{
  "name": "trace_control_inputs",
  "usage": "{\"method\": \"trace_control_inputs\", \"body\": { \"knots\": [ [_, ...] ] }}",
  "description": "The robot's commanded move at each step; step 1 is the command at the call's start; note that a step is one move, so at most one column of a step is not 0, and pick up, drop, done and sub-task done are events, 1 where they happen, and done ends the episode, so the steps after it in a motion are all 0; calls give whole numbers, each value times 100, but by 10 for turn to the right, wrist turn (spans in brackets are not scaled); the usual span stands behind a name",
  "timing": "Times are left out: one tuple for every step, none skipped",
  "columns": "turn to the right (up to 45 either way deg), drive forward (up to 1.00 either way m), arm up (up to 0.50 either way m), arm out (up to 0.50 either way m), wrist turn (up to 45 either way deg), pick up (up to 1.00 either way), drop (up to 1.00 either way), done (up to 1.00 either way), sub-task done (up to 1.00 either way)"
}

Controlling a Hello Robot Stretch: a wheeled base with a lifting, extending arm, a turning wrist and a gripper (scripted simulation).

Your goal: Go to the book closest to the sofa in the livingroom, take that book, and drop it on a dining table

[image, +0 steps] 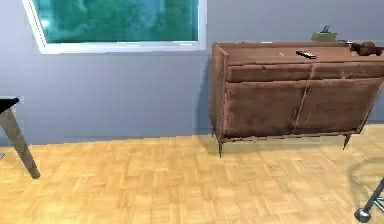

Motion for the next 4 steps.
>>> {"method": "trace_control_inputs", "body": {
  "knots": [
    [-450,0,0,0,0,0,0,0,0],
    [-120,0,0,0,0,0,0,0,0],
    [0,85,0,0,0,0,0,0,0],
    [450,0,0,0,0,0,0,0,0]
  ]
}}
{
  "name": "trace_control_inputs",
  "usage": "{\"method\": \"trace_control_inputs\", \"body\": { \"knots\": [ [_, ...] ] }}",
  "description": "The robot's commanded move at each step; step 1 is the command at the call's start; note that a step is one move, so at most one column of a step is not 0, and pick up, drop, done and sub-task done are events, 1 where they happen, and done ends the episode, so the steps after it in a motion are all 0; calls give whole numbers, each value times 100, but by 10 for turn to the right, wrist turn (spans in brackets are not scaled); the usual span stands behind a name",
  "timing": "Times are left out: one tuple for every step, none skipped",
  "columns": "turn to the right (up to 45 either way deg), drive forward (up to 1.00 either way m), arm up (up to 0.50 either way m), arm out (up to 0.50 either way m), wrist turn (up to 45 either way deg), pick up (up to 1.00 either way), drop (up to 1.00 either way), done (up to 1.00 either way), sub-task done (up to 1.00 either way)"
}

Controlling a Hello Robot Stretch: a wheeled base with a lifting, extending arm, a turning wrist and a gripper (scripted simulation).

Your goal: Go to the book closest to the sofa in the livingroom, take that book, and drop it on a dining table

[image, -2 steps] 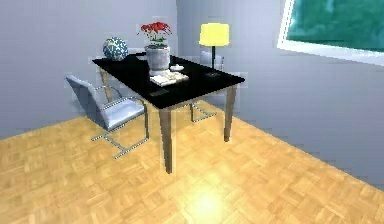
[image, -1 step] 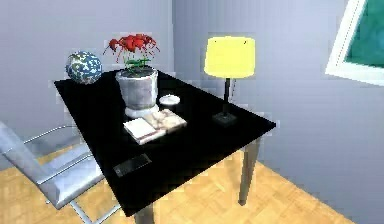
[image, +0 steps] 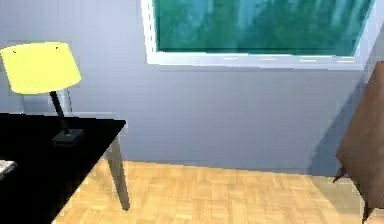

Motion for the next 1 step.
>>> {"method": "trace_control_inputs", "body": {
  "knots": [
    [450,0,0,0,0,0,0,0,0]
  ]
}}
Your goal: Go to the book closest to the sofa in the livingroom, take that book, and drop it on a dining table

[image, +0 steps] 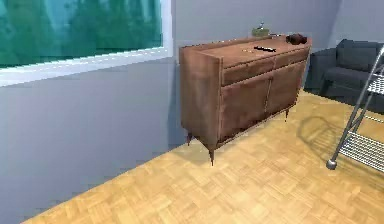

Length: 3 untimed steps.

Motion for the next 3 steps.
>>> {"method": "trace_control_inputs", "body": {
  "knots": [
    [450,0,0,0,0,0,0,0,0],
    [300,0,0,0,0,0,0,0,0],
    [0,100,0,0,0,0,0,0,0]
  ]
}}
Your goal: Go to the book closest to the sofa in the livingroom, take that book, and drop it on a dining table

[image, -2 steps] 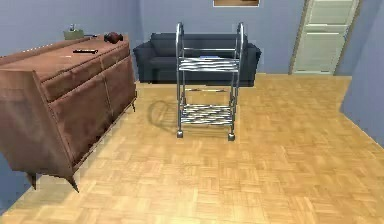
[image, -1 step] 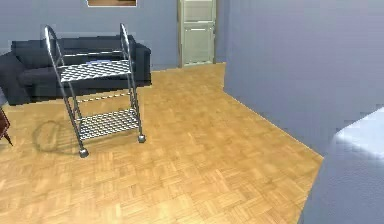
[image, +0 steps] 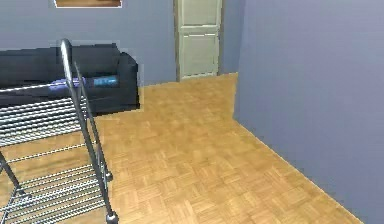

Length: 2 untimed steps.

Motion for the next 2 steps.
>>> {"method": "trace_control_inputs", "body": {
  "knots": [
    [0,95,0,0,0,0,0,0,0],
    [-210,0,0,0,0,0,0,0,0]
  ]
}}
